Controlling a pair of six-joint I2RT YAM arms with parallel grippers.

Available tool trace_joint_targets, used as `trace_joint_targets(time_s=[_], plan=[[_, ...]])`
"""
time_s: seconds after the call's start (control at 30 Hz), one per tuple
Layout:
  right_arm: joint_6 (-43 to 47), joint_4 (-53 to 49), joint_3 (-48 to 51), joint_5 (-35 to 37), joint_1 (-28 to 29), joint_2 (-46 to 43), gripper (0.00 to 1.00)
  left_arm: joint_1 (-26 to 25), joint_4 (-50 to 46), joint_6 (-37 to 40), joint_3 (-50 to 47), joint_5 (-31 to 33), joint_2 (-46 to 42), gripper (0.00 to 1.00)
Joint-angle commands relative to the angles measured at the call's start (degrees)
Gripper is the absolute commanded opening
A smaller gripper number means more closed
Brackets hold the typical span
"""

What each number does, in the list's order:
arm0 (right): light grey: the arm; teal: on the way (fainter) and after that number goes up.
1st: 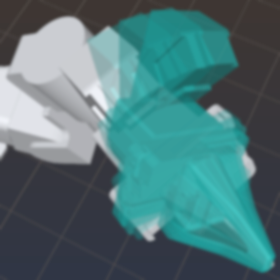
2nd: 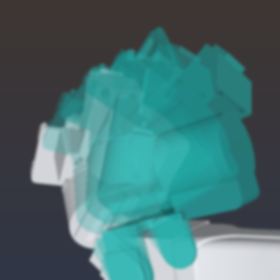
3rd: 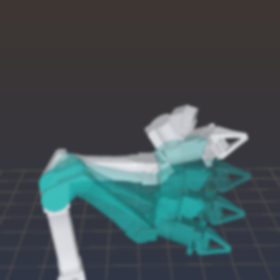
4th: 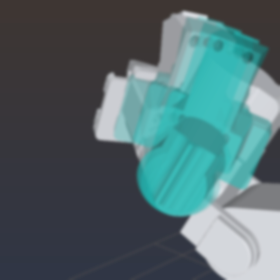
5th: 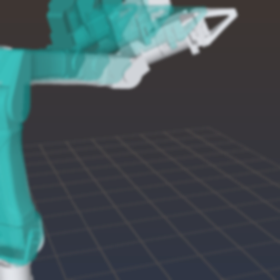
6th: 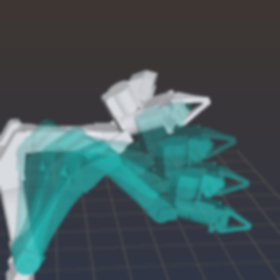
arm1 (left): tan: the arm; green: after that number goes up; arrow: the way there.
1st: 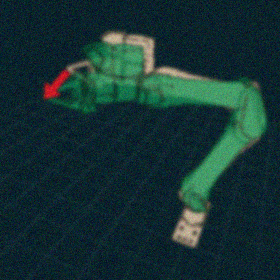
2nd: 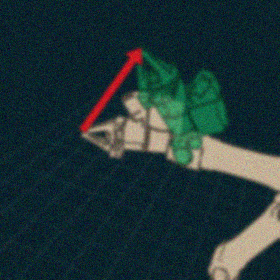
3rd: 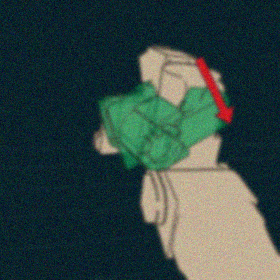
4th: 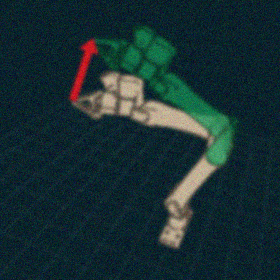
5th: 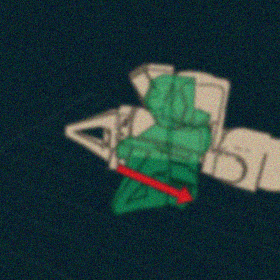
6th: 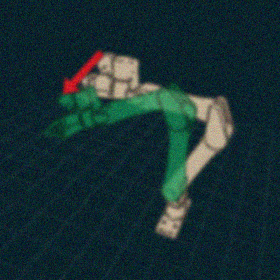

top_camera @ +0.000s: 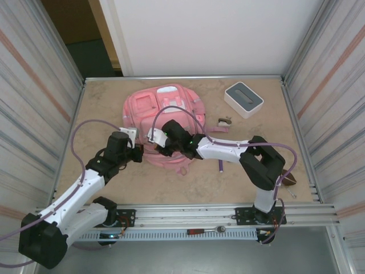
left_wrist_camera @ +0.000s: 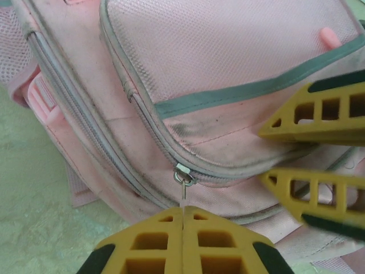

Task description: Pack the student bag

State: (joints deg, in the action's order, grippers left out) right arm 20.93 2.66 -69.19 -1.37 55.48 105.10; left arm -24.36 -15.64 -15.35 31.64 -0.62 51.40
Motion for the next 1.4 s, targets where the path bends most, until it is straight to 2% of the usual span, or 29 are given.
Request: trace_joint_targets(time_s=[0.0, 0.07, 0.17, 0.37, 0.5, 0.67, 0.8, 0.87, 1.0, 1.13, 1.37], plan=[[0.2, 0.0, 0.4, 2.1, -0.6, -1.8, 0.10, 0.4, -0.5, -1.0, -1.0, 4.1, -2.0, 0.00], [0.0, -0.2, 1.9, 2.5, -1.2, -3.1, 0.06, 0.7, -0.6, -0.7, -1.2, 5.9, -2.1, 0.00], [0.0, -0.5, 4.5, 2.5, -1.8, -5.6, 0.03, 2.1, 0.1, -0.7, -1.5, 7.3, -1.6, 0.00], [-1.3, -0.4, 7.8, -3.1, -2.4, -8.8, 0.03, 7.2, 3.9, -0.6, -0.4, 5.0, 2.9, 0.00], [-2.7, -0.3, 6.8, -3.2, -2.6, -7.6, 0.03, 7.5, 4.4, 0.3, 1.6, 2.9, 3.8, 0.00], [-6.1, 0.4, 6.1, -5.9, -4.8, -8.1, 0.02, 7.5, 6.8, 0.4, -2.1, -7.0, -2.1, 0.29], [-7.5, 1.2, 6.5, -7.5, -6.0, -8.5, 0.02, 7.1, 9.6, -1.8, -6.8, -12.6, -7.0, 0.45], [-7.7, 1.2, 6.5, -7.6, -6.1, -8.3, 0.03, 5.3, 11.3, -2.1, -8.1, -13.2, -8.0, 0.51], [-7.9, 1.0, 6.4, -7.5, -6.1, -8.1, 0.03, -0.1, 11.6, 0.5, -7.6, -8.6, -6.5, 0.58], [-8.1, 0.9, 6.4, -7.4, -6.1, -8.3, 0.03, -2.2, 11.2, 2.2, -5.6, -6.2, -1.3, 0.58], [-7.9, 0.5, 6.3, -7.4, -6.1, -8.2, 0.03, -2.4, 11.3, 3.8, -2.6, -3.6, 5.7, 0.34]])
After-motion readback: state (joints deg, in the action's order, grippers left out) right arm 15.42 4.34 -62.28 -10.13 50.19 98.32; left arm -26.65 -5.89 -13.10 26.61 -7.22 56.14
